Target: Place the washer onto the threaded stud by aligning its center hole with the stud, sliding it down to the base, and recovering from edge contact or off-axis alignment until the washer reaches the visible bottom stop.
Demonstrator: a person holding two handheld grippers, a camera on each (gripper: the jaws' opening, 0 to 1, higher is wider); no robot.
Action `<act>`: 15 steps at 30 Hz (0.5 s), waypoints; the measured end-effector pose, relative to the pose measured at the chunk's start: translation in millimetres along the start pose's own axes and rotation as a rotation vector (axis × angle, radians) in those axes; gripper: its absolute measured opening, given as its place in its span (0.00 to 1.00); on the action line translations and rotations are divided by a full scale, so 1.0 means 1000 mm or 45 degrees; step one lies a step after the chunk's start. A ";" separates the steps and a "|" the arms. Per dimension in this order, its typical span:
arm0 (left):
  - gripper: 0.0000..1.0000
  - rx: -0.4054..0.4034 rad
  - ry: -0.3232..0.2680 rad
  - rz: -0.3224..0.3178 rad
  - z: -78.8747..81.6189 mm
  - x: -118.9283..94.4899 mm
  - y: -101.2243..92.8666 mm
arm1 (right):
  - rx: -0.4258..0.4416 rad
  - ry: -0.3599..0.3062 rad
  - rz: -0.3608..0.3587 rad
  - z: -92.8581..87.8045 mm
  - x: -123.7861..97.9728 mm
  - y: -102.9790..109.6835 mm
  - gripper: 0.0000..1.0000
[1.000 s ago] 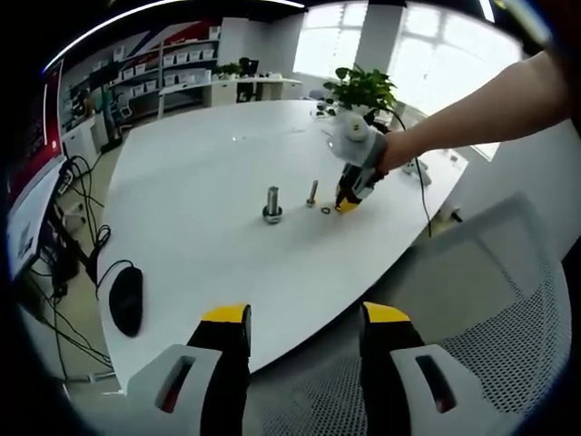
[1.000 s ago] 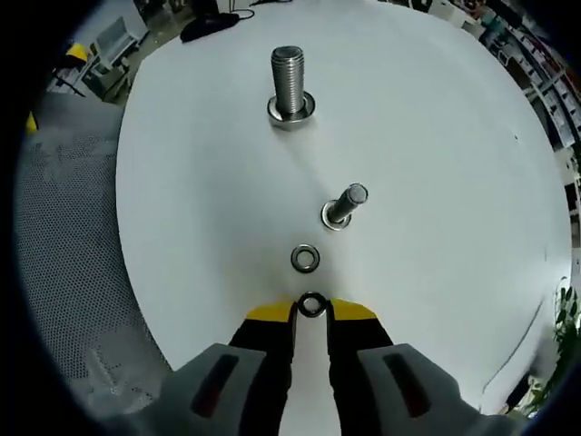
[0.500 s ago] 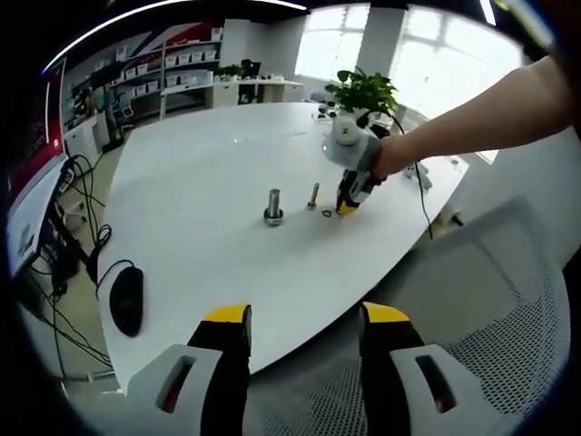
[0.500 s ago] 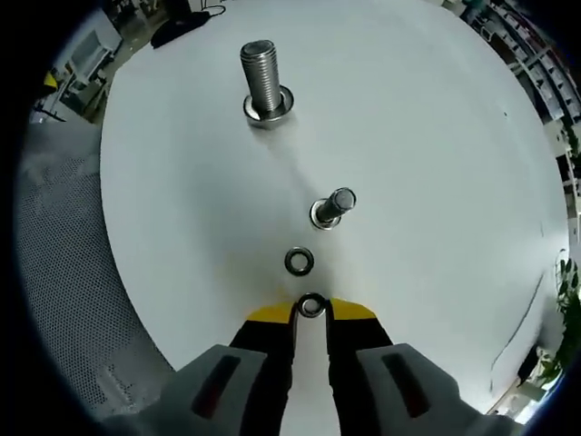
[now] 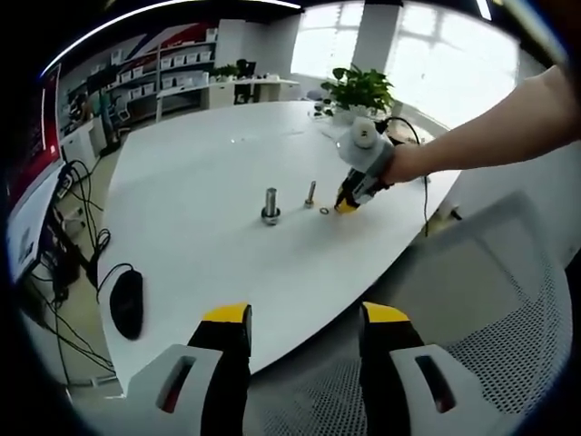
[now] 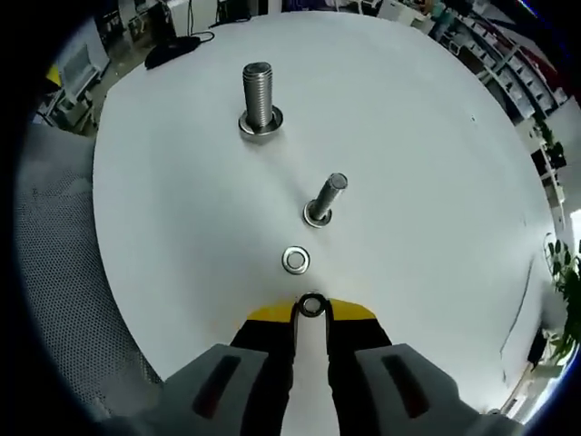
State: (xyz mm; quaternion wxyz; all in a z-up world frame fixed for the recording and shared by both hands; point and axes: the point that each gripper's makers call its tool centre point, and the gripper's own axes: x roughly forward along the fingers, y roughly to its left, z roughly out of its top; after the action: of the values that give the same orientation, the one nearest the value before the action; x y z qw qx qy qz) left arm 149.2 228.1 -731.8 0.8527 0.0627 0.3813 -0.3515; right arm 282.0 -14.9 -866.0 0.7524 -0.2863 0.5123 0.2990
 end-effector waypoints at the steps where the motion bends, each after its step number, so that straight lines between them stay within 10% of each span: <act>1: 0.46 -0.006 0.000 -0.002 0.000 0.000 0.000 | 0.013 -0.002 0.000 0.000 0.000 0.000 0.14; 15: 0.46 -0.004 -0.010 -0.005 0.001 -0.001 0.000 | 0.122 -0.072 -0.018 0.016 -0.018 -0.006 0.14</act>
State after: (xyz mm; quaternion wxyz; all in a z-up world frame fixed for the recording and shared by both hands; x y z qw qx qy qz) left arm 149.1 228.3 -730.7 0.8536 0.0593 0.3787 -0.3527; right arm 291.0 -10.2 -842.9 0.7815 -0.2451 0.5027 0.2766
